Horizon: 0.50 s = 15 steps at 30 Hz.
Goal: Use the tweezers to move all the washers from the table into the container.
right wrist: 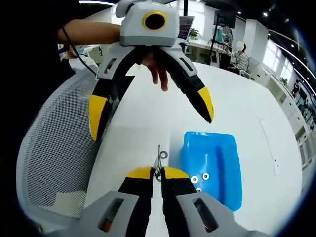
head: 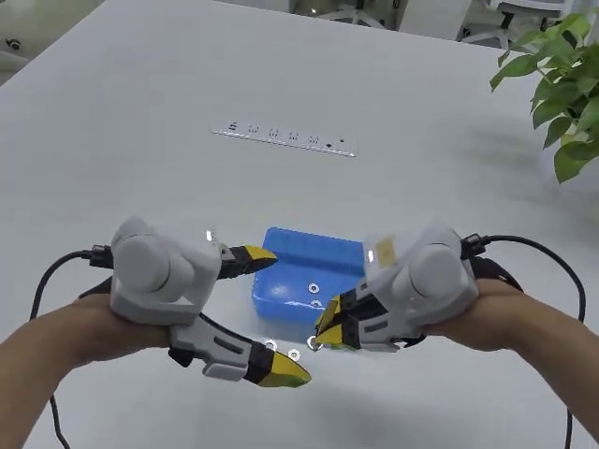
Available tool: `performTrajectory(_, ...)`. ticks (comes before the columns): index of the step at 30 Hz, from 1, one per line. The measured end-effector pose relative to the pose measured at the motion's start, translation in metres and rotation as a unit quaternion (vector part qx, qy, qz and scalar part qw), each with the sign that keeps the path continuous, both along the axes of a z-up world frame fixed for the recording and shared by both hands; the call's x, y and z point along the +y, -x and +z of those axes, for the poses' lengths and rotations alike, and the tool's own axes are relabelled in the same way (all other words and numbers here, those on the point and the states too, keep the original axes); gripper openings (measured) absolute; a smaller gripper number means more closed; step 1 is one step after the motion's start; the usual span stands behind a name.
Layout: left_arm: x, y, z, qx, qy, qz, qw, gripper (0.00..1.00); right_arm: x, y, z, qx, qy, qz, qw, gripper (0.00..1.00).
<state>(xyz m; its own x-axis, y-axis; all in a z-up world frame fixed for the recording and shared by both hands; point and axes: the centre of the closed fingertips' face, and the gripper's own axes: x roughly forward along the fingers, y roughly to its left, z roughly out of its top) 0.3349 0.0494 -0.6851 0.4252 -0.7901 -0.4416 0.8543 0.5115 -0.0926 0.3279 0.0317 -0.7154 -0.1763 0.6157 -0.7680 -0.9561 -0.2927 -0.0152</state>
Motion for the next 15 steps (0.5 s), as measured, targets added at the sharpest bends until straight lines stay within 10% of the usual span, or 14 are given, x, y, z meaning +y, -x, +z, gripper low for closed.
performTrajectory(15,0.011,-0.001,0.003,-0.006,0.004,0.017,0.9998,0.99,0.005,-0.016,0.024,-0.005,-0.014,0.001,0.9999,0.06)
